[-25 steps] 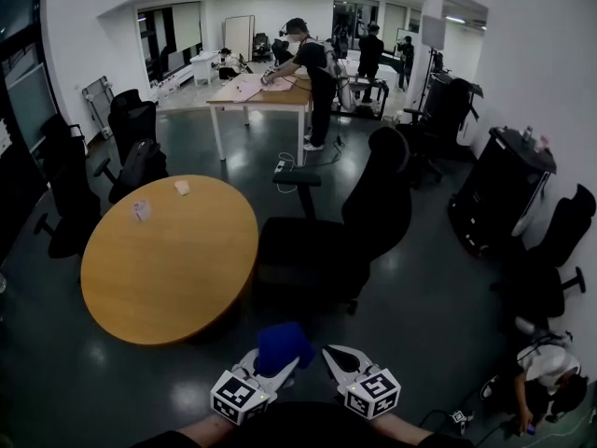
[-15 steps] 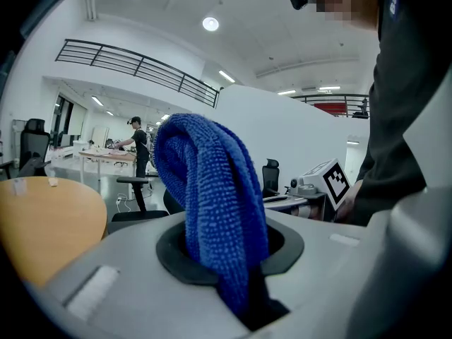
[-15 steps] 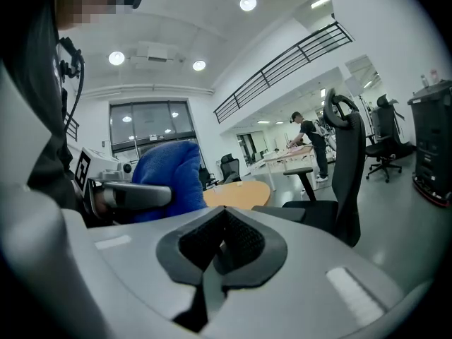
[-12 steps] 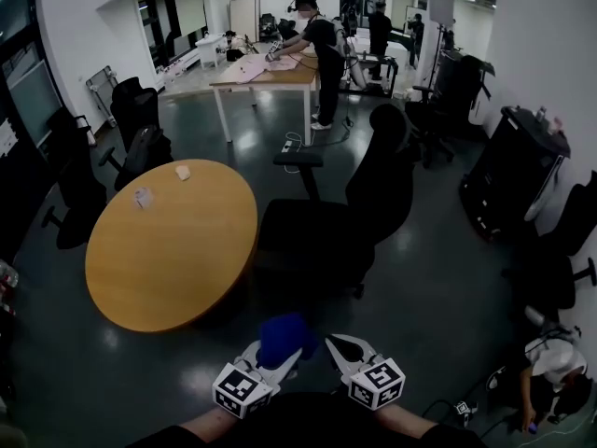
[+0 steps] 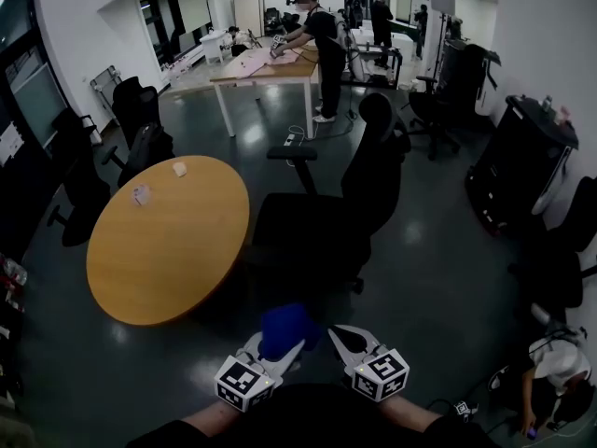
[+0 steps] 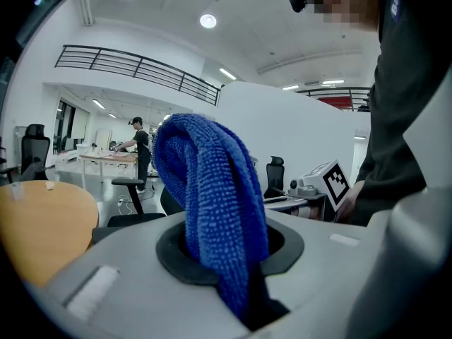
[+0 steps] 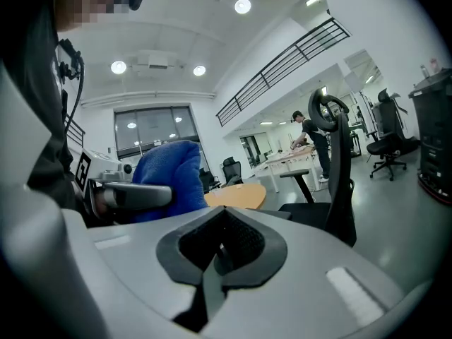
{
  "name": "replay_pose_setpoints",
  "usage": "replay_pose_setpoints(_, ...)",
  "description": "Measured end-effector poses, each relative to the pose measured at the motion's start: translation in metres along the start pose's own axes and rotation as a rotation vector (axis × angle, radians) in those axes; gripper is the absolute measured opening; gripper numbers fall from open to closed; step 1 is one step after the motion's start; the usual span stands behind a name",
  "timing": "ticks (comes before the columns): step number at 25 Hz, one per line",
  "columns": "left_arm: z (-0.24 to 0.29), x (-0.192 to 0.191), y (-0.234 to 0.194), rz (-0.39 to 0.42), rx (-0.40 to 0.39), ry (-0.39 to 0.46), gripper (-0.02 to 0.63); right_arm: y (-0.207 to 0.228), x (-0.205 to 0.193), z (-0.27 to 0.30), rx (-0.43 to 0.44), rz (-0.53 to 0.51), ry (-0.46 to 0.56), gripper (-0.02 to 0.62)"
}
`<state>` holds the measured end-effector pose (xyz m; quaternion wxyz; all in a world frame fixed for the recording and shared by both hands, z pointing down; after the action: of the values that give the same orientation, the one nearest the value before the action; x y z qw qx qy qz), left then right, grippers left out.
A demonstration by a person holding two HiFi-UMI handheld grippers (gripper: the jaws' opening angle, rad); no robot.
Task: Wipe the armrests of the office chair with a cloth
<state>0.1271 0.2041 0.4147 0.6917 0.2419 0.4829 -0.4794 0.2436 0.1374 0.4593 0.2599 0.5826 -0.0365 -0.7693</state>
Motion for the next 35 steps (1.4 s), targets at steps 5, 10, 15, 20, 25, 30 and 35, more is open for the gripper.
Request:
replay_pose_setpoints(5, 0.017, 0.007, 0.015, 0.006, 0.004, -0.012, 0.106, 0.018, 0.0, -0.016, -0.005, 0.011, 0.009, 0.005)
replay_pose_setpoints(10, 0.025, 0.008, 0.018, 0.015, 0.002, -0.015, 0.106, 0.027, -0.001, -0.019, 0.003, 0.026, 0.009, 0.005)
replay_pose_setpoints(15, 0.028, 0.009, 0.011, 0.004, 0.013, -0.017, 0.106, 0.031, -0.001, -0.013, 0.012, 0.027, -0.007, 0.005)
replay_pose_setpoints(20, 0.033, 0.011, -0.009, -0.01, 0.004, -0.005, 0.106, 0.038, 0.001, -0.001, -0.01, 0.029, -0.022, 0.005)
replay_pose_setpoints(25, 0.049, 0.016, -0.046, -0.011, -0.043, 0.008, 0.106, 0.055, 0.013, 0.025, -0.067, 0.03, -0.034, 0.005)
replay_pose_setpoints(30, 0.063, 0.028, -0.111, 0.006, -0.075, 0.04, 0.106, 0.071, 0.032, 0.075, -0.135, 0.026, -0.048, 0.005)
replay_pose_setpoints(35, 0.072, 0.048, -0.189, 0.032, -0.112, 0.066, 0.106, 0.085, 0.057, 0.142, -0.194, 0.039, -0.075, 0.005)
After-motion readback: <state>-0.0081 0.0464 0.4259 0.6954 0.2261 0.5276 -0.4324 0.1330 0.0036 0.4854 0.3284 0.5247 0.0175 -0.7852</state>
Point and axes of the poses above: the fingertips, and each gripper's own axes: z forward along the fingers, y to its right, x out of its top, the point moved 5 cm from there along -z, backward along the fingers, and after that the axes turned 9 degrees about -y, right-handed, at the moved point
